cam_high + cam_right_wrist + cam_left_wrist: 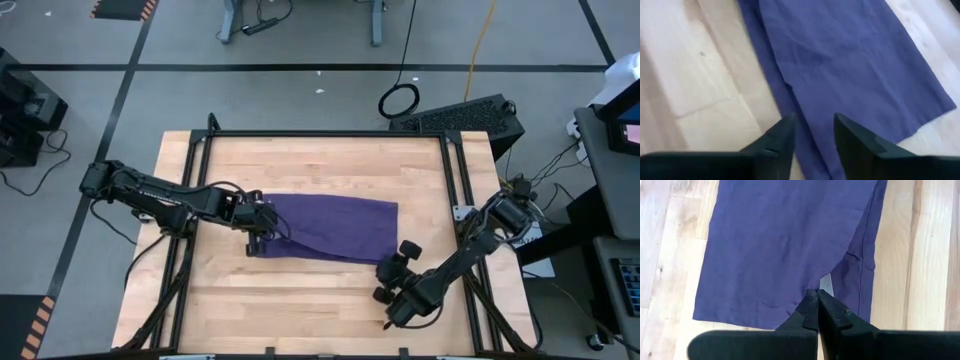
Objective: Roll towel into tight, uniform cylinder
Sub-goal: Fold the purple towel on the table
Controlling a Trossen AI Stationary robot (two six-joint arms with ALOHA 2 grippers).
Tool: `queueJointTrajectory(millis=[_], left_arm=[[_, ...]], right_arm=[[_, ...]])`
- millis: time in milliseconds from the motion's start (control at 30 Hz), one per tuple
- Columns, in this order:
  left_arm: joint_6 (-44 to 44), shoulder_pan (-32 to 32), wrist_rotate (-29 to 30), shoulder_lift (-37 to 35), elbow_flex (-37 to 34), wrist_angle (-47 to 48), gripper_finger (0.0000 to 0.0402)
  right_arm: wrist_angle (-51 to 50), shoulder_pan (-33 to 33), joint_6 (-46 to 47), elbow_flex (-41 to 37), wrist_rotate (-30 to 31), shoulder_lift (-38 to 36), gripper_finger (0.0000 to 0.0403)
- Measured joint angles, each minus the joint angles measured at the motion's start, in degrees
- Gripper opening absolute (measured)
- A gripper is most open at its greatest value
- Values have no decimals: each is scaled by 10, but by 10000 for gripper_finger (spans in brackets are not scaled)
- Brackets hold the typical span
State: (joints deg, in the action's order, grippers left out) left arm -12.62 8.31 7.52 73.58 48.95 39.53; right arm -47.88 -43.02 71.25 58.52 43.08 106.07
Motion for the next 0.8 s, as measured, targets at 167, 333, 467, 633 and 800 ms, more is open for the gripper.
queueJointTrajectory(millis=[167, 333, 467, 633, 800], left_arm=[[0, 0, 1, 0, 0, 0, 0], [0, 0, 2, 0, 0, 0, 0], [-1, 0, 2, 0, 0, 0, 0], [-1, 0, 2, 0, 0, 0, 0], [-1, 0, 2, 0, 0, 1, 0]], right_arm=[[-26, 1, 29, 0, -13, 13, 140], [-39, 9, 31, -1, -26, 22, 112], [-36, 19, 27, -5, -31, 24, 85], [-12, 29, 16, -24, -55, 24, 23], [3, 30, 17, -37, -60, 19, 24]])
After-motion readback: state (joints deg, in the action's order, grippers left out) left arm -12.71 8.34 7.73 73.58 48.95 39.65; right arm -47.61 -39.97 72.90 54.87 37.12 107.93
